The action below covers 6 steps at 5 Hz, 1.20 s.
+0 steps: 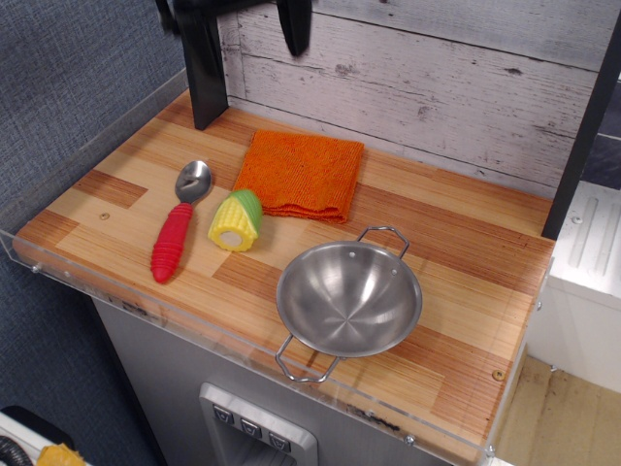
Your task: Move the cloth to the right edge of the table.
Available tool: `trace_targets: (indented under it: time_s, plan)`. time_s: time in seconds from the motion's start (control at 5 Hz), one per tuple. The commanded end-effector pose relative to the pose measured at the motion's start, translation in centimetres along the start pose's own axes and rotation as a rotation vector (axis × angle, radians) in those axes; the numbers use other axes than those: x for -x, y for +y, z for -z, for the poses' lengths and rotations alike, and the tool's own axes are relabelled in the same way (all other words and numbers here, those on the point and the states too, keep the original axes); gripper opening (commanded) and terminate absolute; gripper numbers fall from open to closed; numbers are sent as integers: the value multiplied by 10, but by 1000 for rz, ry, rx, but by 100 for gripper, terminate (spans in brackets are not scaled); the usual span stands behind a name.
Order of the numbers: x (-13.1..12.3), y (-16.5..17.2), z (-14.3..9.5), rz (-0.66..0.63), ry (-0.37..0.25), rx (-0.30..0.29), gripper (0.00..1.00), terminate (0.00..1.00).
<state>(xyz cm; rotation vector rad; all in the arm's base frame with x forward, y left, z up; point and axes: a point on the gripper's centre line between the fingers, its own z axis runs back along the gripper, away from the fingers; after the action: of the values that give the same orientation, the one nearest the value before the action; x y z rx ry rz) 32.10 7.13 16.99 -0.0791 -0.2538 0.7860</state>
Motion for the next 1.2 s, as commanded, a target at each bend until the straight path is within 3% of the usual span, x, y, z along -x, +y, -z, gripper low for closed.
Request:
trace_targets:
  time_s: [0.0,0.2,0.4,0.6,1.0]
  plan:
    - [-56,-2,-28,-83,-60,23,100,0]
    - [-59,1,-8,-64,-24,-10,100,0]
    - [-47,12,28,-15,32,-94,100,0]
    - [-34,12,52,17,81,-132,100,0]
    - [-29,26,81,68,96,-188,100,0]
